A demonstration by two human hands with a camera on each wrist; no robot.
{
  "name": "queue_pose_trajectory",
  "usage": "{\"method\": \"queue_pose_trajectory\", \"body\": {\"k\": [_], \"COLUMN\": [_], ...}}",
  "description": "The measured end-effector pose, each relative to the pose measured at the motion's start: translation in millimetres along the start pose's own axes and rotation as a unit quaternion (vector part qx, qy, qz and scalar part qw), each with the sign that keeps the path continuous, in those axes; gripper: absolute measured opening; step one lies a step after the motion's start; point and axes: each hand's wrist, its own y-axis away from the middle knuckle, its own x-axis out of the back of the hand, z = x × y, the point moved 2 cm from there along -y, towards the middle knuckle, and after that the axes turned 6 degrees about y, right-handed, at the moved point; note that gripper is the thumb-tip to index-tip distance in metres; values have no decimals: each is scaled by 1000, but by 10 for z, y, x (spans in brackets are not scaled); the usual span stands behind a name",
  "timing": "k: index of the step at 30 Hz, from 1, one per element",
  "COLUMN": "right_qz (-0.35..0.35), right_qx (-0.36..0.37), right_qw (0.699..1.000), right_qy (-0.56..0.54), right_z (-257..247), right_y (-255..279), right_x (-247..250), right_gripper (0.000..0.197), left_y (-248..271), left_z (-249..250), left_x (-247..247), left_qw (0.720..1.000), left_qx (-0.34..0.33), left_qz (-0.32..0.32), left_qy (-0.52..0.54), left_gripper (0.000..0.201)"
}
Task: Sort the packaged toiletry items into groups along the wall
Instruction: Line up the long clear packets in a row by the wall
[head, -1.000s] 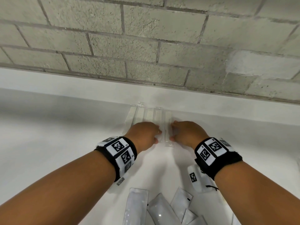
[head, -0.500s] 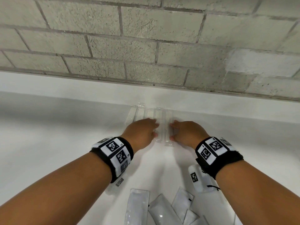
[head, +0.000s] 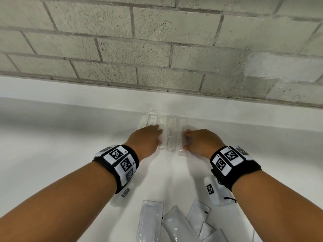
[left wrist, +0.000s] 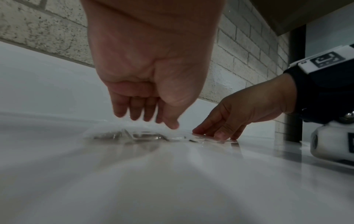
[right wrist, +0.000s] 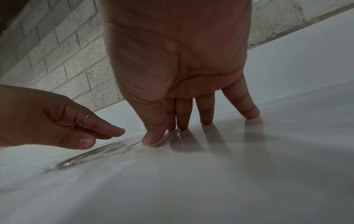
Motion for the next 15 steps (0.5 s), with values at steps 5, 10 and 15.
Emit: {"method": "queue_pose_trajectory", "body": {"k": [5,10,15], "right_qz": [-1,7,-56], "right_qx": [0,2,-21], "right_qw": [1000,999,987], "right_qy": [7,-34,-149], "right_z": [-1,46,294], "right_y": [-4,-33,96], "right_x": [-4,-16,77], "right_gripper": [54,60,68], "left_y": [30,63,339], "left_z": [-153,-176,-107], "left_x": [17,48,209], "left_qw": [994,996,997], "left_qx": [103,87,58], "left_qz": [9,23,37], "left_qy": [-24,27,30], "left_gripper": [39,45,53]}}
